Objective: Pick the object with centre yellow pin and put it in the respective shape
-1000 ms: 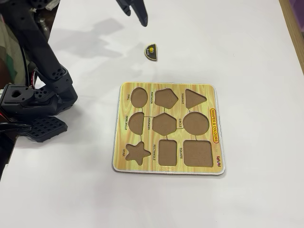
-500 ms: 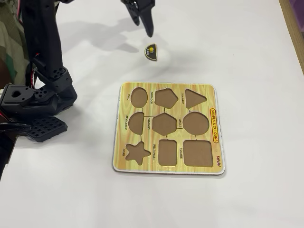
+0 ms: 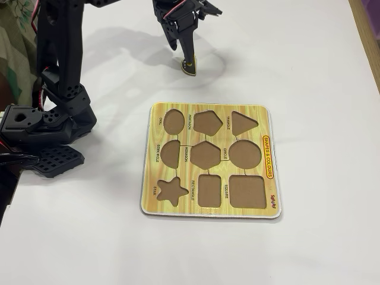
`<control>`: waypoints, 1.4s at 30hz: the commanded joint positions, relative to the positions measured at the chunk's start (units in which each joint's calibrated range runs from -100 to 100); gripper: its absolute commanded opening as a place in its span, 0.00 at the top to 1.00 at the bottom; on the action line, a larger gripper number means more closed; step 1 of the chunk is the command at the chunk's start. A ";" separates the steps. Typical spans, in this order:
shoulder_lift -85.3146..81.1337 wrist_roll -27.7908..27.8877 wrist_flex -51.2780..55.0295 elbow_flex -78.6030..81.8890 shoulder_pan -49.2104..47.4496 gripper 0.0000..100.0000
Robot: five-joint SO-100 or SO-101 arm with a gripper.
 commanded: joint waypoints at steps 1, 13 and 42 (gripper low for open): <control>-0.29 -0.18 -0.55 -2.97 0.52 0.78; 1.13 0.13 -0.64 -2.88 1.40 0.78; -1.46 0.29 -1.93 -2.88 5.99 0.78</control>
